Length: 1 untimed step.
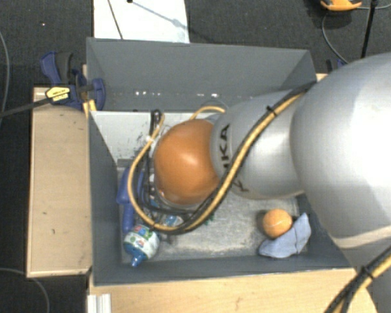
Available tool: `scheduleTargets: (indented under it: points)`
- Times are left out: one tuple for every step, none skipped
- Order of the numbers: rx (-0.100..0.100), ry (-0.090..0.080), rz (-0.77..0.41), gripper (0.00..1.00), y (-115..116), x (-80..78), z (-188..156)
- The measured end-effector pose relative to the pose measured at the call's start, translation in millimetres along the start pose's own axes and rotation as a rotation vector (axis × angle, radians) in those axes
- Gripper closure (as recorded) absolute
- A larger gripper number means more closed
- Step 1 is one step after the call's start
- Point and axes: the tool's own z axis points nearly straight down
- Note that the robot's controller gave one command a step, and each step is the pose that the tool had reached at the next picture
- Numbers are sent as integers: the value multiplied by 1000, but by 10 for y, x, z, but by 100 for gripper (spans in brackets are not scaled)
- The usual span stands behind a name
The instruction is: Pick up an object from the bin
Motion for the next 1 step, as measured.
scheduleTargets:
  points:
    - [0, 0, 1, 100, 1, 2, -21]
